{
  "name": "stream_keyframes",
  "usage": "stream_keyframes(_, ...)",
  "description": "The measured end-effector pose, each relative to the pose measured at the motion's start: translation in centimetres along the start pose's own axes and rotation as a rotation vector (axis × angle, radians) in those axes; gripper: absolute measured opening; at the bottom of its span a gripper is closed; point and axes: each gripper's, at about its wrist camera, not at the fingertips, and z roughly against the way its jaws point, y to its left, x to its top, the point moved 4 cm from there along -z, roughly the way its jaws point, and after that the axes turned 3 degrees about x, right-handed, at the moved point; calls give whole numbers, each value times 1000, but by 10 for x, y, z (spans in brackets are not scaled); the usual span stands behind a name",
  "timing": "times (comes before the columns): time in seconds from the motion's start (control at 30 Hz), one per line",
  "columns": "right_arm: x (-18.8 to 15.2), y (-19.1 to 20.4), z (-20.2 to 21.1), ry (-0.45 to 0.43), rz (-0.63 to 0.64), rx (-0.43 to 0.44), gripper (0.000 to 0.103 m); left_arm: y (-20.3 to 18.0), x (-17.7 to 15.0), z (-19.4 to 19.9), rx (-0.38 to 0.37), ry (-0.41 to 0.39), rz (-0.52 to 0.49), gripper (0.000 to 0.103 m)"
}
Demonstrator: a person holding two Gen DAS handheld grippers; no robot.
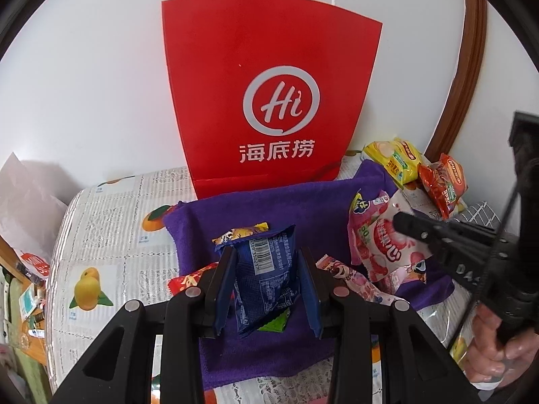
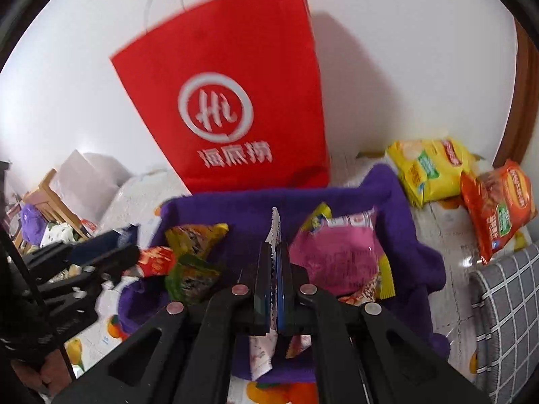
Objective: Organize snacks
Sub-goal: 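Carry the blue packet and strawberry packet over the purple towel with both tools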
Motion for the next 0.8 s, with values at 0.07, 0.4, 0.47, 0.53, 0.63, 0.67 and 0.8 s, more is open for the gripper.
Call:
stream_keyframes(0.07,-2,-6,-4,9,-9,-1,3,-3,1,-3,-12,3,2,35)
stream_keyframes(0.4,-9,-28,-12,43,22,-88,10,-24,-5,-21,-52,30,-17,35)
stream_keyframes(0.47,-10,-30,-8,38,23,-92,11,-26,-7,-26,-56,39,-15,35)
stream_keyframes(0.53,-9,-33,-3,28,16,-85,19,-27,-10,-31,-64,53,-7,35)
stream_keyframes(0.63,-7,-36,9,0,20,-88,34,-29,-12,-33,-58,52,-6,35)
stream_keyframes(0.67,-7,-36,13,-6,23,-92,34,-29,-13,-33,-57,51,-6,36)
stream_keyframes(0.8,-10,-37,26,-10,21,-95,36,-29,-12,-33,-73,64,4,38)
